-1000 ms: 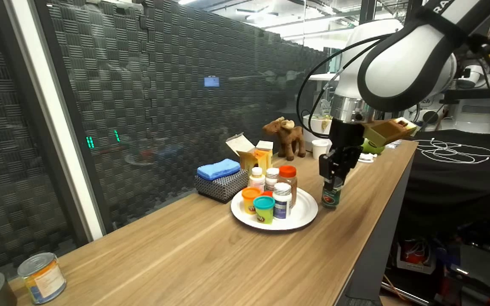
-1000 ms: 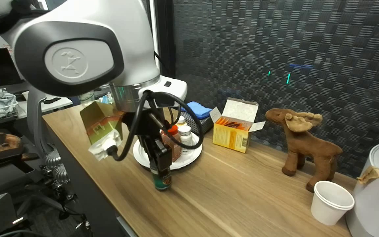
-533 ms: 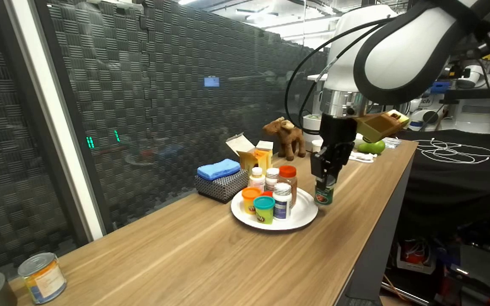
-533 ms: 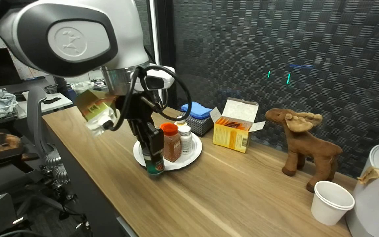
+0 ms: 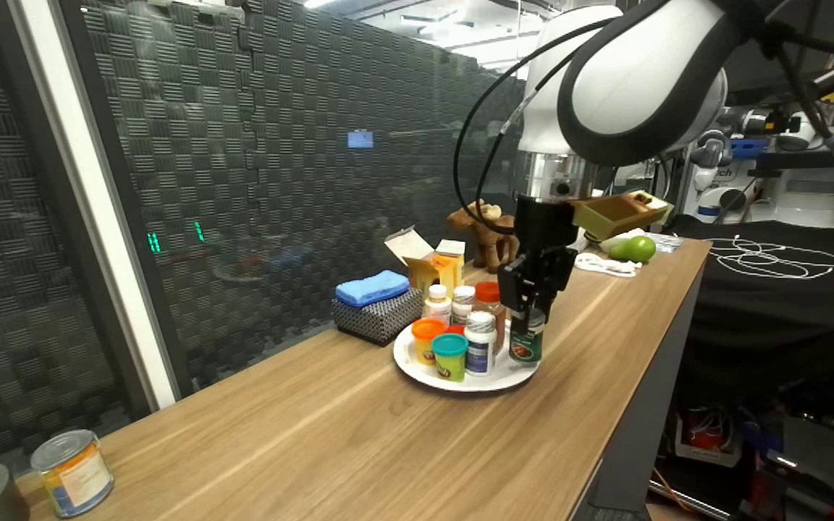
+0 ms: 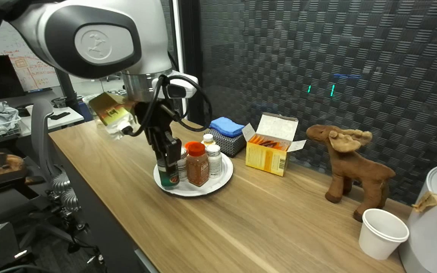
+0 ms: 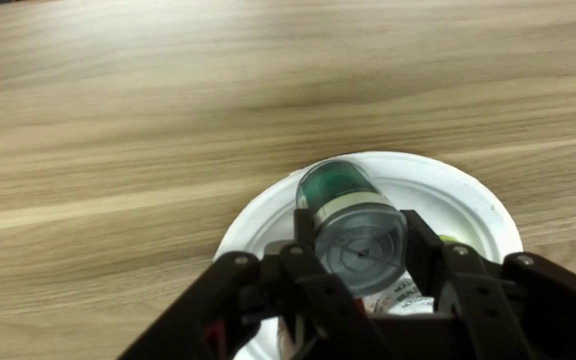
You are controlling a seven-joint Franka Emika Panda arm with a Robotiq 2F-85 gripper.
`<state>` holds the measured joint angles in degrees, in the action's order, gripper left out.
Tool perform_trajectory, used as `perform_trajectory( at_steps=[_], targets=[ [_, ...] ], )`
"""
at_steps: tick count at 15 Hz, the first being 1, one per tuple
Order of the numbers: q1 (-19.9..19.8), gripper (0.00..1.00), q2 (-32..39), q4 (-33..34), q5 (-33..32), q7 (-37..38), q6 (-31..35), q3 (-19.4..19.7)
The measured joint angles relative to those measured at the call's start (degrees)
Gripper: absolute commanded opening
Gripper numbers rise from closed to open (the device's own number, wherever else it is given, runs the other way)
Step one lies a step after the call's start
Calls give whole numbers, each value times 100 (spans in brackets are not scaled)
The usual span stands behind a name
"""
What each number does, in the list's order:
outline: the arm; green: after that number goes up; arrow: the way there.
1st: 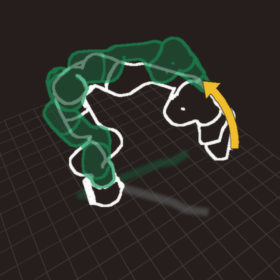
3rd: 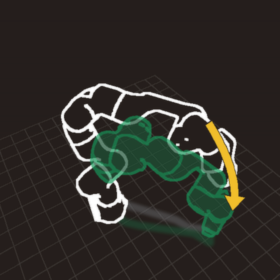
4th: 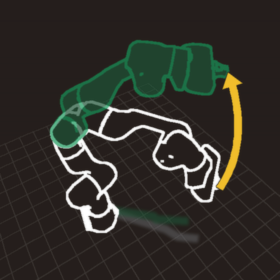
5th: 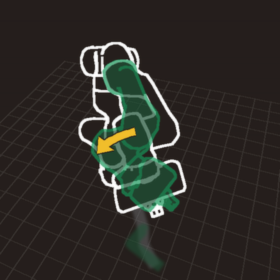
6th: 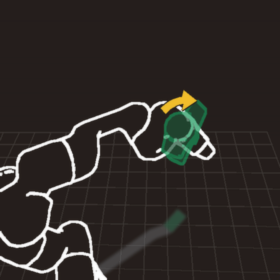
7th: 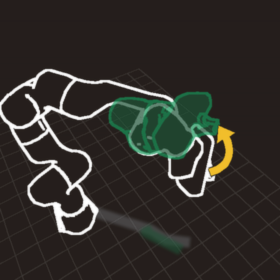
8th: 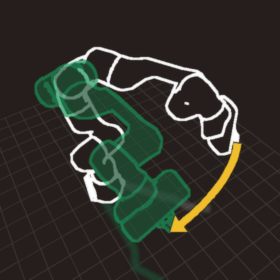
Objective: Put the objects surrounding the white plate on to the plate.
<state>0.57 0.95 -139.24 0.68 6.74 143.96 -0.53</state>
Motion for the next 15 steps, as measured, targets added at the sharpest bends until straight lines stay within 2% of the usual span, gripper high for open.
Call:
perform_trajectory(
  at_steps=[3,15],
  targets=[
    [56,22,198,206,343,-95,-34,-39],
    [-25,22,548,408,356,-97,345,9]
  ],
)
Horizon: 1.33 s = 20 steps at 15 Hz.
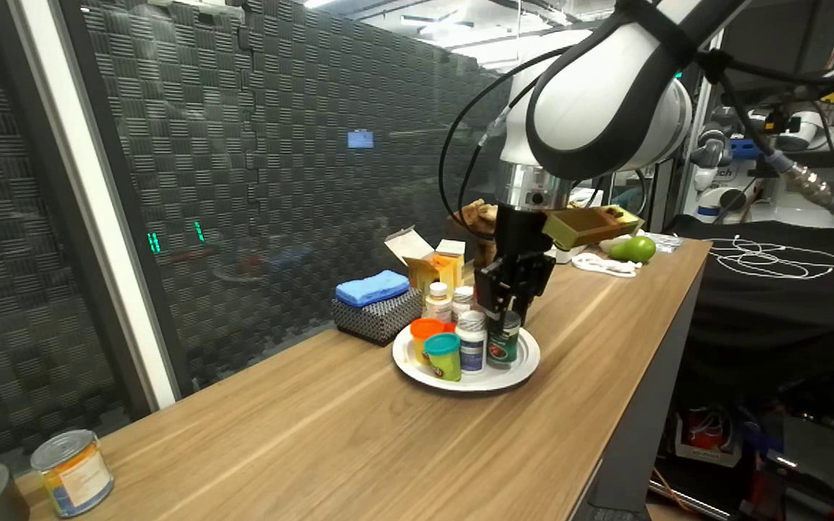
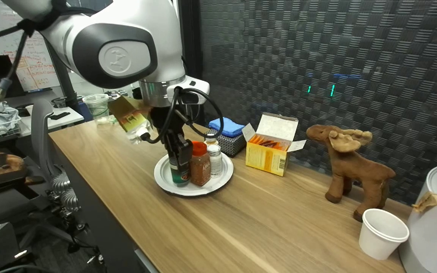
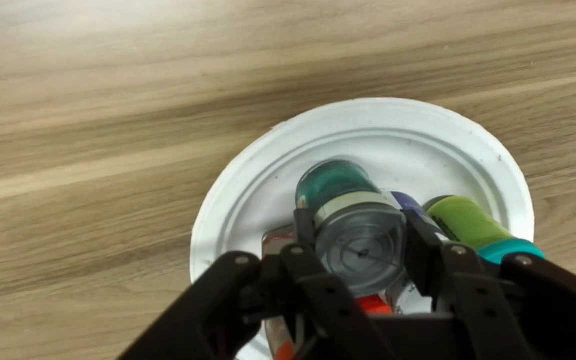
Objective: Put the objects surrounding the white plate on to the plate.
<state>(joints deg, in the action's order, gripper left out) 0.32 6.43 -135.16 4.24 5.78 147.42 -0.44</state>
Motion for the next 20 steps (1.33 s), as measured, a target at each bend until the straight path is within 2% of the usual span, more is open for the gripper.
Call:
perform_trajectory(
  at_steps=[4,5,6,7,8,11,14,16,20],
  targets=[
    [-53,23,83,0,0,-35,45,2],
    [-66,32,111,0,0,-44,46,2],
    [-79,71,139,4,0,-53,51,3],
    [-86,72,160,21,1,-59,57,2],
    [-91,77,174,35,15,-71,56,2],
    [-110,99,177,40,182,-174,53,3],
    [-124,100,87,45,234,-206,8,8],
    [-124,100,-110,45,182,-83,-304,56],
    [-148,100,-908,57,68,391,-1833,185]
  ],
)
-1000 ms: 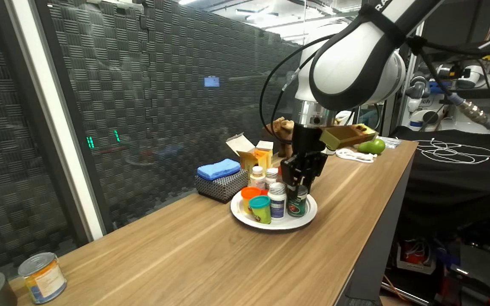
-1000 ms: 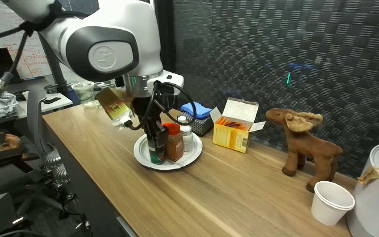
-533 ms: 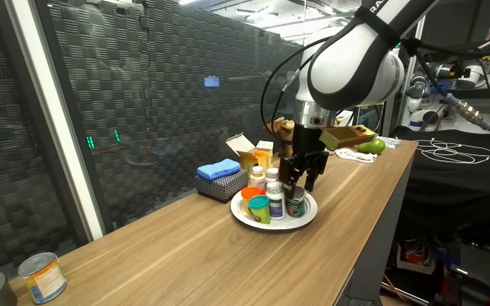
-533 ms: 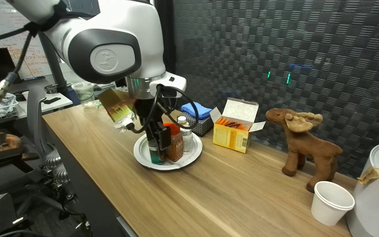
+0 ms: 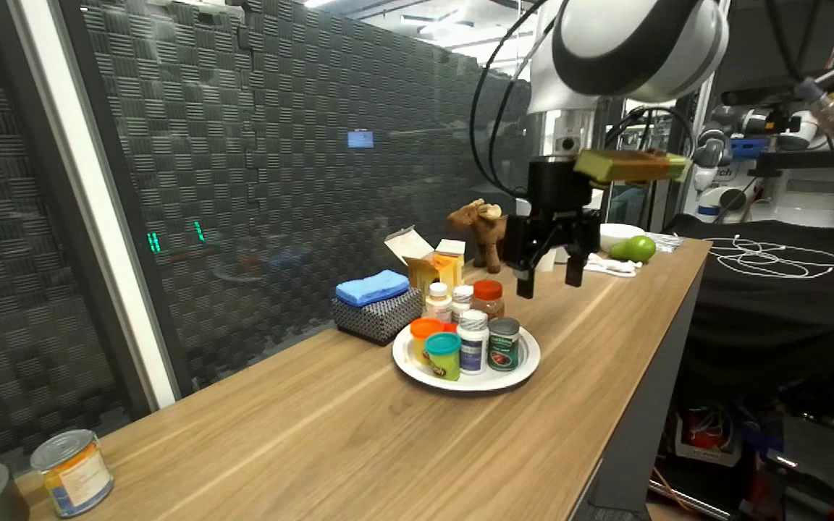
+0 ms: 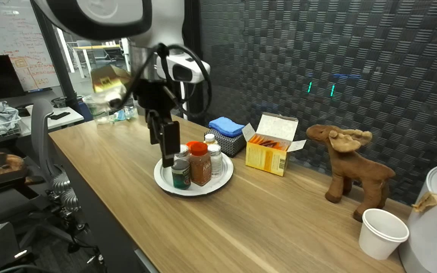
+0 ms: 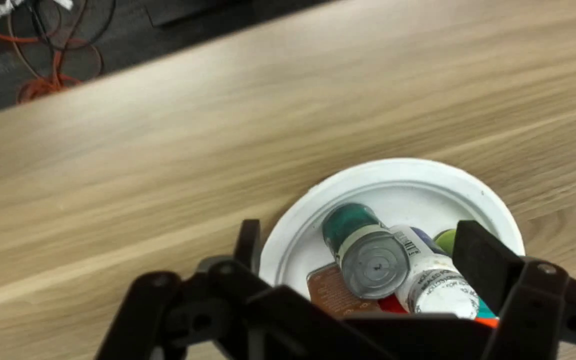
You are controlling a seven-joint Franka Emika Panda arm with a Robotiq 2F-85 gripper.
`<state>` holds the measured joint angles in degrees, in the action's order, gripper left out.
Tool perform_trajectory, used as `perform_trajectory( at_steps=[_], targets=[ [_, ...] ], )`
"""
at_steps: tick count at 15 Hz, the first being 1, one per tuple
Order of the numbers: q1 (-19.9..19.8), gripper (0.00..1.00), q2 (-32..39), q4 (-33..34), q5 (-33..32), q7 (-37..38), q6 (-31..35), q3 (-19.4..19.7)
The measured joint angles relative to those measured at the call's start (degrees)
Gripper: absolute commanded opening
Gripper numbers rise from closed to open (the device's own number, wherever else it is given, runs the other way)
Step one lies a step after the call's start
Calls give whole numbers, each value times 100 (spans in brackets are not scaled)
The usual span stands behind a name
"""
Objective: Put the objects surrounding the white plate on to the plate.
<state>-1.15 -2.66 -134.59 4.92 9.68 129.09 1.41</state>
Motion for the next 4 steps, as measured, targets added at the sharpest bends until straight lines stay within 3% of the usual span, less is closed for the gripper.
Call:
perform_trajectory(
  at_steps=[2,4],
  targets=[
    [-43,100,-471,13,8,38,-995,49],
    [-79,100,-786,7,12,36,-1490,83]
  ],
)
